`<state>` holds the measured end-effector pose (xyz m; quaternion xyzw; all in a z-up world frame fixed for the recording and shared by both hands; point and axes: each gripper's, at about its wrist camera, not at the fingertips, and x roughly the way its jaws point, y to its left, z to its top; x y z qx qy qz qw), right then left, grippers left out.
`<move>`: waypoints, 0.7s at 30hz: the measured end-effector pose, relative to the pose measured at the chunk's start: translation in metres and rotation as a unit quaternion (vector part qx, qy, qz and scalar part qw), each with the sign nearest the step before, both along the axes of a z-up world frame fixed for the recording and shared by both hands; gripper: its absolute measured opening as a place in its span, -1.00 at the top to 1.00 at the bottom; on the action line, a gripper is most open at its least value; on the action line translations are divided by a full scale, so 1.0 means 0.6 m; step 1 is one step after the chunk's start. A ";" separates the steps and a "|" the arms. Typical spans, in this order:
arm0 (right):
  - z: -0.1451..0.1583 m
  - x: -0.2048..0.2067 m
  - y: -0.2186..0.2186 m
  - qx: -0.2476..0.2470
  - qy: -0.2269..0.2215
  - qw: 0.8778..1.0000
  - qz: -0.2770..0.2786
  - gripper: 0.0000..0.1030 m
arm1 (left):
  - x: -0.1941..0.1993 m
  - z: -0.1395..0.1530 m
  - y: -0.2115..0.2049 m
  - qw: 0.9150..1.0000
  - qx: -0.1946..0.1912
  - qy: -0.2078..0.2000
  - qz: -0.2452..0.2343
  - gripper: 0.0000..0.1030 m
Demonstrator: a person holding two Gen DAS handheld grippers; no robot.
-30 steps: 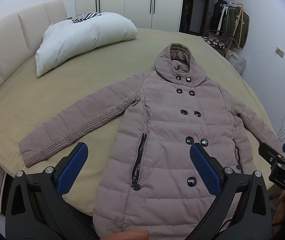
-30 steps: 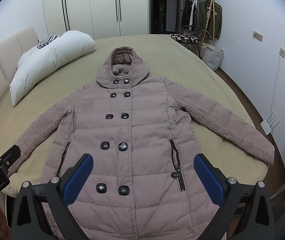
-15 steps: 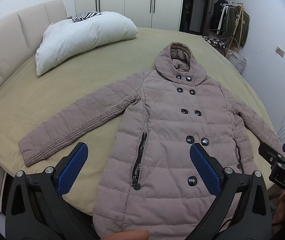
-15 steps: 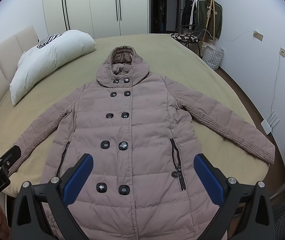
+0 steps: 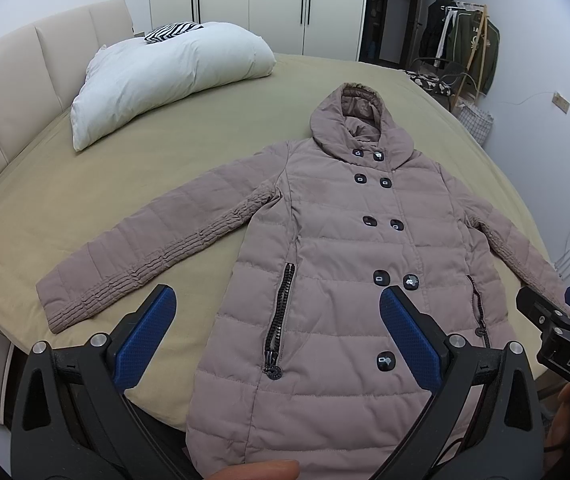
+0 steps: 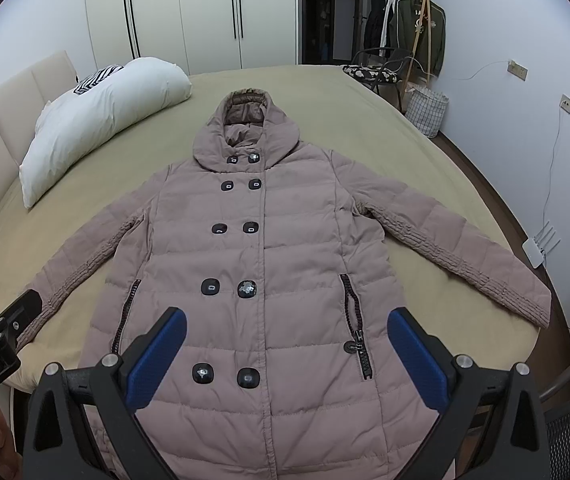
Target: Fold large clothes
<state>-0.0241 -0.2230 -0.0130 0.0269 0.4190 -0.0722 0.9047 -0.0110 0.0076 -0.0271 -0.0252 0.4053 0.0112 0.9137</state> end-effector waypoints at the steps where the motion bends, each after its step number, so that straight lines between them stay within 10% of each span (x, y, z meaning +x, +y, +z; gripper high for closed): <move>1: 0.001 0.002 -0.001 0.001 0.000 1.000 0.000 -1.00 | 0.001 0.001 0.000 1.000 0.000 0.000 0.000 -1.00; 15: -0.037 0.010 -0.044 0.038 0.004 0.999 -0.018 -1.00 | 0.025 -0.035 -0.006 1.000 0.009 0.019 0.002 -1.00; 21: -0.104 0.012 -0.235 0.142 0.007 0.980 -0.138 -1.00 | 0.072 -0.083 -0.002 0.991 -0.099 0.074 -0.042 -1.00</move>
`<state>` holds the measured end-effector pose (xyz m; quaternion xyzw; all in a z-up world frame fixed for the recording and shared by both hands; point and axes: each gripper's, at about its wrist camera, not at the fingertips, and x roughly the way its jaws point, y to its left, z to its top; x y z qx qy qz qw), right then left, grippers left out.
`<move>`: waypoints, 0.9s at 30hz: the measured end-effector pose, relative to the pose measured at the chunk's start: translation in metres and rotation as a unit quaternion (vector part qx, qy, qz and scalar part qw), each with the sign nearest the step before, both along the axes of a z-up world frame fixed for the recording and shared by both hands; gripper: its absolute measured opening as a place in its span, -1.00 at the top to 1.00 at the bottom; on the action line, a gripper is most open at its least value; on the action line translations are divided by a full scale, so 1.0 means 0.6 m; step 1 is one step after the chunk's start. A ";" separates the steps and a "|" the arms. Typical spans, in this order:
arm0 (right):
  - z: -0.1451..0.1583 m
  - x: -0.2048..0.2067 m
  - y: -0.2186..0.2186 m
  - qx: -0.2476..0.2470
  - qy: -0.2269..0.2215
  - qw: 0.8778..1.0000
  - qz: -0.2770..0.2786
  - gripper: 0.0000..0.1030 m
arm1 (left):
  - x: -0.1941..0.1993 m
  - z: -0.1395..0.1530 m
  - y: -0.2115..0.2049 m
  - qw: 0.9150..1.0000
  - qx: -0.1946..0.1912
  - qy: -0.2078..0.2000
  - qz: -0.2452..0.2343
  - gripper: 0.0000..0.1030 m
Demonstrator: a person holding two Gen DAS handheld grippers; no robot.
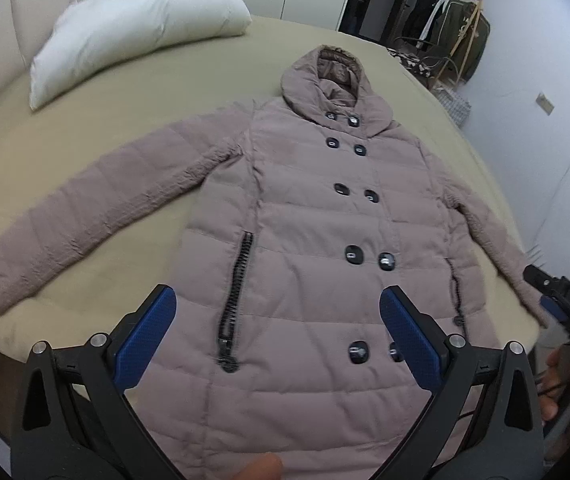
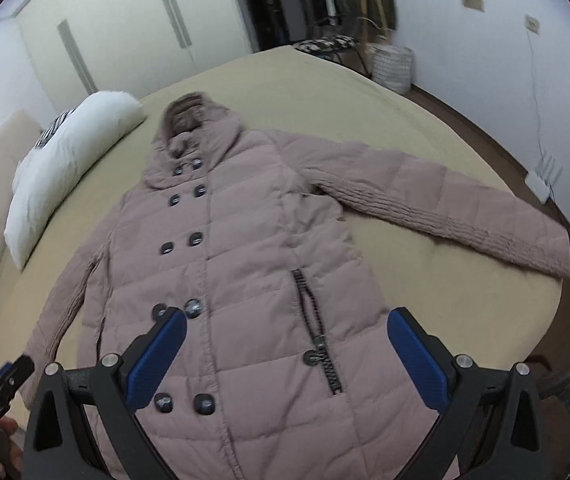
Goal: Fold large clothes
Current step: 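Grasp the coat sleeve cuff with the right gripper and lift it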
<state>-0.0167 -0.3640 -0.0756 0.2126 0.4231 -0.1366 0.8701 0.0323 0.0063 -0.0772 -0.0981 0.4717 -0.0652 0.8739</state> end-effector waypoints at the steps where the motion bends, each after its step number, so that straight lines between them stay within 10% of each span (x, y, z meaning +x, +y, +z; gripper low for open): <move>1: -0.013 -0.004 -0.044 0.029 -0.001 0.999 -0.031 -0.95 | 0.007 -0.007 0.000 1.000 -0.017 0.000 -0.001 -1.00; 6: -0.102 -0.064 -0.247 0.150 -0.022 0.972 -0.180 -0.78 | 0.037 -0.025 -0.031 1.000 0.016 -0.006 -0.016 -1.00; 16: -0.221 -0.129 -0.461 0.288 -0.110 0.896 -0.320 -0.50 | 0.127 -0.073 -0.062 0.997 -0.059 0.044 -0.007 -1.00; 20: -0.214 -0.120 -0.494 0.275 -0.138 0.892 -0.332 -0.43 | 0.158 -0.095 -0.079 0.993 -0.104 0.055 -0.016 -0.98; 22: -0.211 -0.102 -0.498 0.257 -0.111 0.900 -0.334 0.21 | 0.171 -0.102 -0.085 0.990 -0.126 0.056 -0.019 -0.91; 27: -0.119 -0.027 -0.479 0.167 -0.093 0.939 -0.286 0.64 | 0.214 -0.119 -0.080 0.986 -0.155 0.062 -0.014 -0.72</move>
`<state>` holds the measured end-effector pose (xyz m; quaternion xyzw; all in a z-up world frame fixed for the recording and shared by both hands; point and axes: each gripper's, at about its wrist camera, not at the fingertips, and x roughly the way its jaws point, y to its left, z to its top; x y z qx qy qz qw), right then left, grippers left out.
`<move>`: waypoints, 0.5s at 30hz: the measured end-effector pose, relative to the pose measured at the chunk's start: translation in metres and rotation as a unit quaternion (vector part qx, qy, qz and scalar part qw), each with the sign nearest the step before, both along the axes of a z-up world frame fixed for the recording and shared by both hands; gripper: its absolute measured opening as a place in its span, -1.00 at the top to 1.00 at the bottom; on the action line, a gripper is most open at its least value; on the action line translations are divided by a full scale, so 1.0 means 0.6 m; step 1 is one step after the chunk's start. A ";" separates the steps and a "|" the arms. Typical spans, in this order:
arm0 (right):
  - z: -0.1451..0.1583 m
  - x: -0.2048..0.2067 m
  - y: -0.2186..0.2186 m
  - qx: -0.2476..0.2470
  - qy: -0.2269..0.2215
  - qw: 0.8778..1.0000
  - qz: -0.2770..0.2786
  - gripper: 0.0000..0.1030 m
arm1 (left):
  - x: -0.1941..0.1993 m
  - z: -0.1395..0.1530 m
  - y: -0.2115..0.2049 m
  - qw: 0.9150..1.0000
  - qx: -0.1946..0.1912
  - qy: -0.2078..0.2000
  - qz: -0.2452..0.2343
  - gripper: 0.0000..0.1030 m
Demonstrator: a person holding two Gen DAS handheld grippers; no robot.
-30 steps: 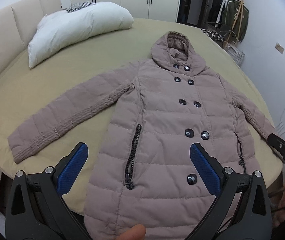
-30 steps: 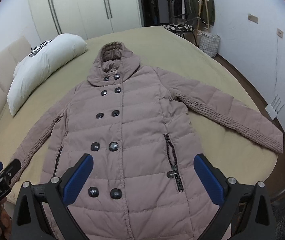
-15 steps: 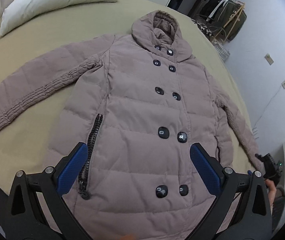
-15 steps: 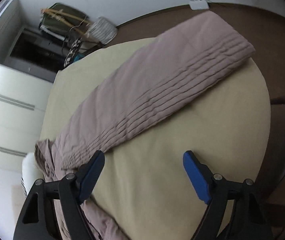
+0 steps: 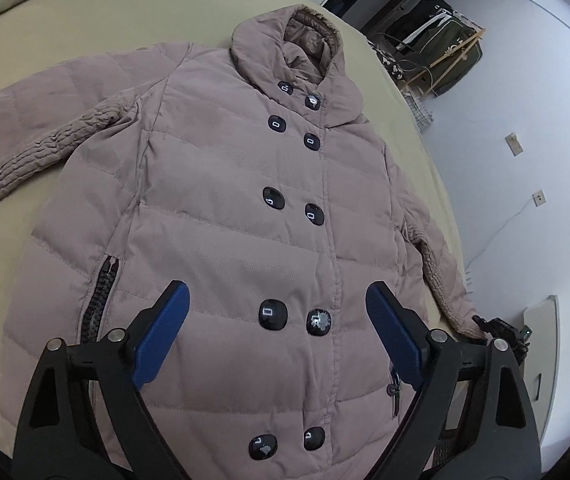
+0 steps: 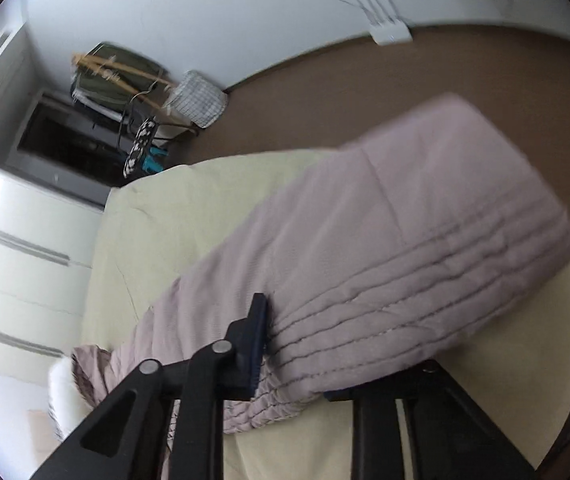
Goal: Fold large clothes
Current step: 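Grasp the coat sleeve cuff with the right gripper and lift it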
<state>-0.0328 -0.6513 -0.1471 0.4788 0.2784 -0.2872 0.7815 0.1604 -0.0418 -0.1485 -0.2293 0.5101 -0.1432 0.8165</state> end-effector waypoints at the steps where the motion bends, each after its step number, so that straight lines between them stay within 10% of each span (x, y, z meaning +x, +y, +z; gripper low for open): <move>1: 0.028 0.020 0.018 -0.028 0.000 0.999 0.027 0.70 | 0.008 -0.001 0.004 1.000 -0.004 0.000 0.002 -0.71; 4: 0.110 0.106 0.112 -0.126 0.006 0.983 0.135 0.73 | 0.036 0.000 0.021 1.000 -0.023 -0.006 0.013 -0.71; 8: 0.169 0.229 0.316 -0.250 0.016 0.920 0.301 0.74 | 0.070 -0.001 0.053 0.998 -0.057 -0.008 0.031 -0.71; 15: 0.074 0.348 0.541 -0.286 0.069 0.837 0.462 0.63 | 0.103 -0.036 0.105 0.994 -0.099 0.012 0.038 -0.71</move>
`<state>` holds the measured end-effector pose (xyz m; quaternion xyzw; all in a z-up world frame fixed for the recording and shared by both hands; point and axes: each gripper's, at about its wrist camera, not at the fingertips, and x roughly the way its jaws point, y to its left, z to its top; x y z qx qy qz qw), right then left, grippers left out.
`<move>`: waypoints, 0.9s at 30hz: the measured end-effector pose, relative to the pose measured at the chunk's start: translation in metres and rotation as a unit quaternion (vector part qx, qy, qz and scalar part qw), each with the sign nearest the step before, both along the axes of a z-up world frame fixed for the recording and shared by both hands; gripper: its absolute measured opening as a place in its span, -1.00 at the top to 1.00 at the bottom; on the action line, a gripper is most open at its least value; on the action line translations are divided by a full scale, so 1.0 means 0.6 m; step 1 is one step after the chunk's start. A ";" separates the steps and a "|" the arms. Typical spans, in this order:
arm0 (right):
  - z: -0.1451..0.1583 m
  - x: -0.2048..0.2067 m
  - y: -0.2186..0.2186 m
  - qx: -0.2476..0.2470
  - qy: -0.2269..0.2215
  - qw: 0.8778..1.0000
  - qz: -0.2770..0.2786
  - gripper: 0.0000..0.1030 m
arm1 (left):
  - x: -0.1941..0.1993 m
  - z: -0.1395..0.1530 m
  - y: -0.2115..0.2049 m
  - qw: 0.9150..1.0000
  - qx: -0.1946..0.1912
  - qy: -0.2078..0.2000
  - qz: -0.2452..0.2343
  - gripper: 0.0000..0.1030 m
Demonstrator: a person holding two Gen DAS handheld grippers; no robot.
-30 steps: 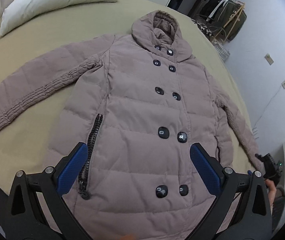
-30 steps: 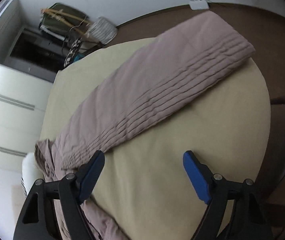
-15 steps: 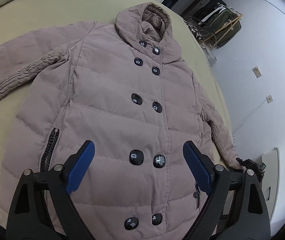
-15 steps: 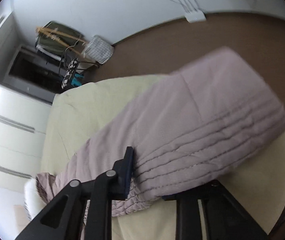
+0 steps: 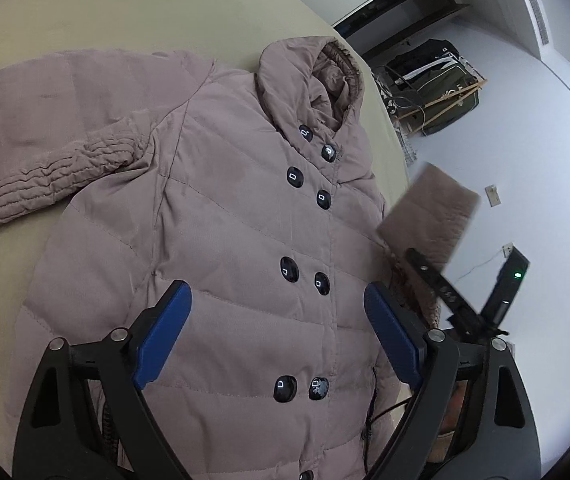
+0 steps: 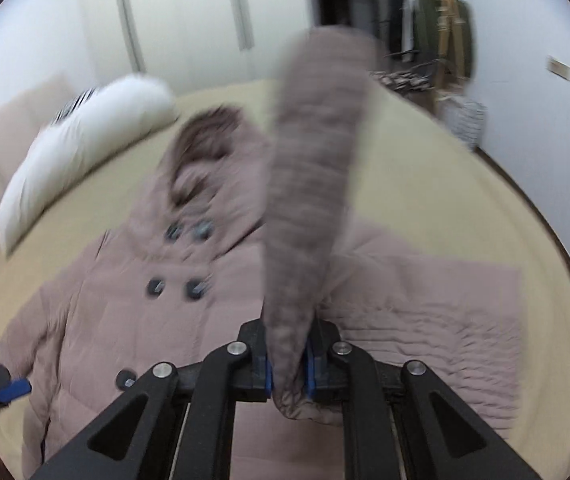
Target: Fold large clothes
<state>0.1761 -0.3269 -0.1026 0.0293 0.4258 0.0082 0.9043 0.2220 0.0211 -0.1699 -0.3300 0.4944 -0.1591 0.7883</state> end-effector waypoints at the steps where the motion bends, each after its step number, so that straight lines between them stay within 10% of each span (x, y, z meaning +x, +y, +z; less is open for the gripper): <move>1: -0.023 0.002 0.022 -0.007 0.014 1.000 0.010 0.51 | 0.005 -0.008 0.003 1.000 -0.004 0.007 -0.001 -0.71; 5: -0.066 -0.031 0.065 -0.030 0.029 0.998 0.048 0.35 | 0.030 -0.037 0.002 0.999 -0.024 0.029 -0.008 -0.71; 7: -0.052 -0.059 0.070 -0.013 0.017 0.998 0.062 -0.44 | 0.047 -0.050 -0.013 0.999 -0.035 0.036 -0.015 -0.71; 9: -0.042 -0.104 0.061 -0.002 -0.002 0.999 0.052 -0.67 | 0.066 -0.059 -0.036 0.998 -0.040 0.043 -0.023 -0.71; 17: -0.075 -0.165 -0.005 0.137 0.036 0.990 -0.009 -0.75 | 0.168 -0.070 -0.174 0.996 0.024 0.041 -0.080 -0.71; 22: -0.102 -0.185 -0.029 0.172 0.034 0.984 -0.030 -0.75 | 0.199 -0.096 -0.231 0.989 0.080 0.048 -0.114 0.38; 27: -0.097 -0.172 -0.036 0.206 0.024 0.977 -0.042 -0.74 | 0.197 -0.078 -0.232 0.990 0.094 0.017 -0.101 0.68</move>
